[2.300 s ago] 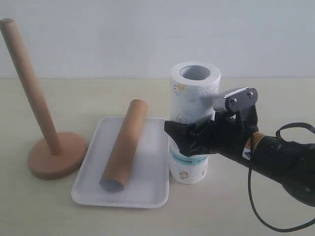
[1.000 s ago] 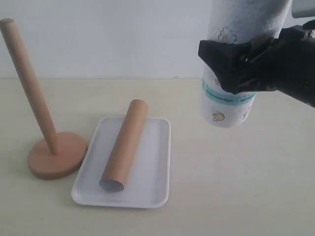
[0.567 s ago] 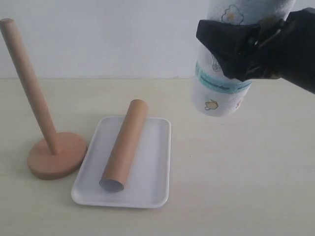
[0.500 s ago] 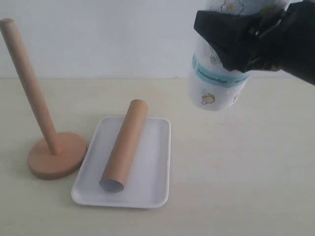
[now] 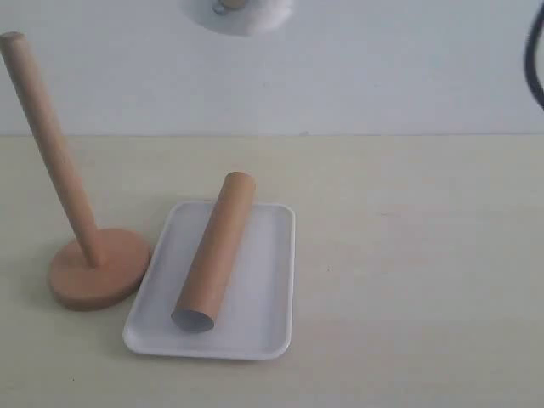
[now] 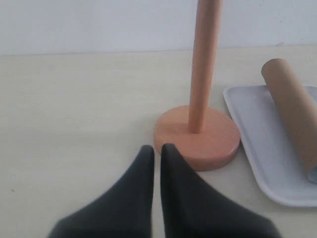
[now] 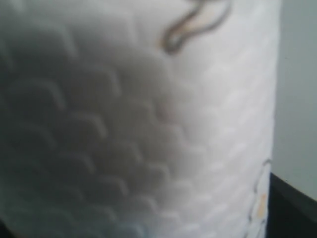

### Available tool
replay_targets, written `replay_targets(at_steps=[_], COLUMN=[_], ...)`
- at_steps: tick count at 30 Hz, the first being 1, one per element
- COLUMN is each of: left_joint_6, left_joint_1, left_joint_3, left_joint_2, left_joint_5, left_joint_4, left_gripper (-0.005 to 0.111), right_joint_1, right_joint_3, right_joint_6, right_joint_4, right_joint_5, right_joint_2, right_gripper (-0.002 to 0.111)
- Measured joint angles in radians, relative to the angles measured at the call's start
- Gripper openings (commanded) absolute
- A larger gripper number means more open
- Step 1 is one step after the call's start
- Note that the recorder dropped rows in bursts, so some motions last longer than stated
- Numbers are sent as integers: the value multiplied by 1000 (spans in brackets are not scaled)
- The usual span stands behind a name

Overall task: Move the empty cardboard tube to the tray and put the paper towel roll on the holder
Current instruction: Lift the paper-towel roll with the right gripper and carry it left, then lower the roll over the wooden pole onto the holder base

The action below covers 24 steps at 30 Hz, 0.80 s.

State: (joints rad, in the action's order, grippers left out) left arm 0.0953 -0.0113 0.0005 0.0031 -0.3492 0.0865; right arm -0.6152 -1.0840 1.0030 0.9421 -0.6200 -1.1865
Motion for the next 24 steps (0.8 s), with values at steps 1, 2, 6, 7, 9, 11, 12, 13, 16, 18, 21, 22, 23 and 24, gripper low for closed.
replay_targets(at_steps=[1, 2, 6, 7, 9, 11, 12, 13, 16, 18, 21, 22, 23, 24], left_joint_6=[0, 0, 0, 0, 0, 0, 0, 0, 0, 0, 0, 0, 0, 0], left_joint_1=[0, 0, 0, 0, 0, 0, 0, 0, 0, 0, 0, 0, 0, 0], left_joint_3=[0, 0, 0, 0, 0, 0, 0, 0, 0, 0, 0, 0, 0, 0], left_joint_2=[0, 0, 0, 0, 0, 0, 0, 0, 0, 0, 0, 0, 0, 0], left_joint_5=[0, 0, 0, 0, 0, 0, 0, 0, 0, 0, 0, 0, 0, 0], left_joint_4=[0, 0, 0, 0, 0, 0, 0, 0, 0, 0, 0, 0, 0, 0], left_gripper=[4, 4, 4, 4, 4, 4, 4, 4, 4, 4, 4, 4, 4, 4], right_joint_1=[-32, -56, -149, -165, -186, -195, -200, -200, -200, -200, -200, -202, -202, -202], right_joint_3=[-41, -75, -250, -297, -382, -473, -516, -556, -663, -726, -807, -826, -837, -848], right_joint_6=[-7, -13, -52, -64, -80, -85, -85, -85, -48, -3, 39, 48, 54, 61], right_joint_4=[2, 2, 2, 4, 5, 5, 5, 3, -4, -4, -4, -4, -4, -4], right_joint_5=[14, 25, 76, 90, 117, 141, 151, 159, 174, 176, 177, 177, 177, 177], right_joint_2=[-31, -59, -225, -270, -350, -427, -467, -506, -609, -663, -732, -753, -772, -789], right_gripper=[0, 0, 0, 0, 0, 0, 0, 0, 0, 0, 0, 0, 0, 0])
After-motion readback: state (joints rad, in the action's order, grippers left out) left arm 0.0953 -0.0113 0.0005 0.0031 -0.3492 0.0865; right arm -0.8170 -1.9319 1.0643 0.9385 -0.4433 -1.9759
